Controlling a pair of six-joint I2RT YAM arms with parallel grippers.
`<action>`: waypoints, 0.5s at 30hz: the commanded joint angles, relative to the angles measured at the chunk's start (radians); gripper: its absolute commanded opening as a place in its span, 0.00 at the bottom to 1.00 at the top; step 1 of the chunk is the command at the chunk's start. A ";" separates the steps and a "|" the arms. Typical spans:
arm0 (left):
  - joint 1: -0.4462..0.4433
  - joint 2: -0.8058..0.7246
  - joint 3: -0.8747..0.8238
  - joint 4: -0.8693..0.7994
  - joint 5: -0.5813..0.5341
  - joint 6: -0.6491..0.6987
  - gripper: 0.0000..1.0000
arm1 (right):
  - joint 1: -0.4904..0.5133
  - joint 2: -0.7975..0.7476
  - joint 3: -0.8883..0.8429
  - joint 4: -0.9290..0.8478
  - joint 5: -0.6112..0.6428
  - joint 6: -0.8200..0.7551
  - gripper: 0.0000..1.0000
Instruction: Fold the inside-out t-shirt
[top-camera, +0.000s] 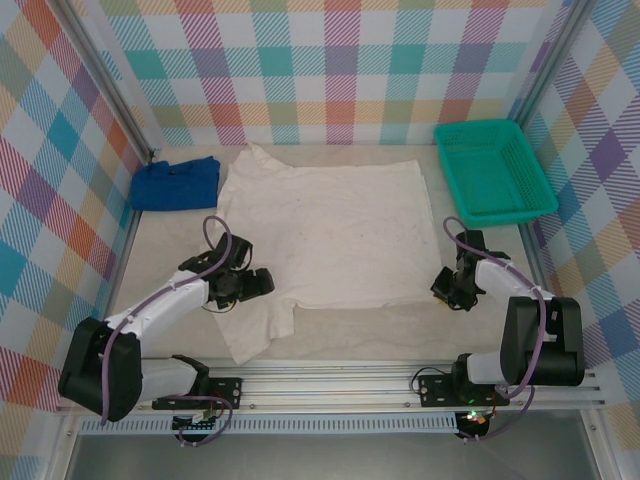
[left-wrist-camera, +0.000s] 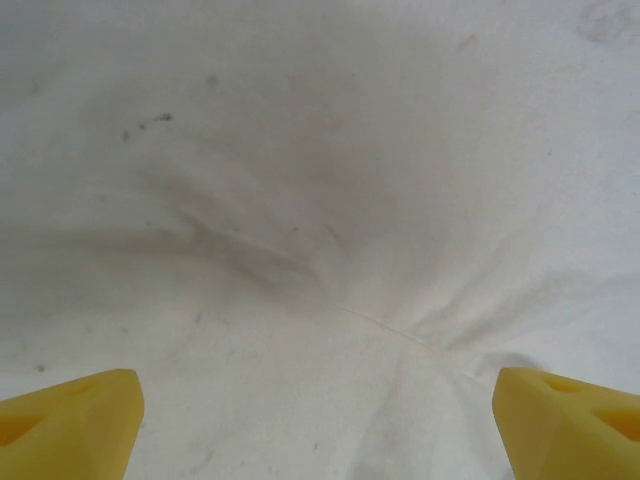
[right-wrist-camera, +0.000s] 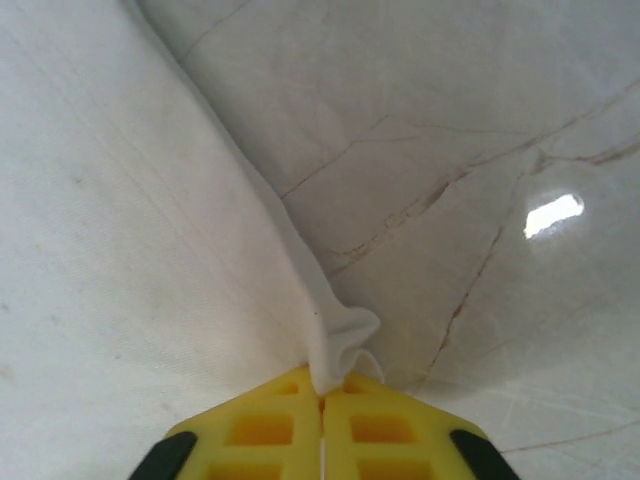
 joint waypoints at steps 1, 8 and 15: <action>-0.017 -0.084 0.012 -0.129 -0.029 -0.046 0.89 | -0.008 0.003 0.018 -0.007 -0.011 -0.028 0.00; -0.089 -0.205 -0.054 -0.341 -0.092 -0.223 0.85 | -0.009 -0.043 0.021 -0.006 -0.049 -0.063 0.00; -0.173 -0.203 -0.124 -0.402 -0.038 -0.394 0.74 | -0.009 -0.070 0.023 0.012 -0.099 -0.084 0.00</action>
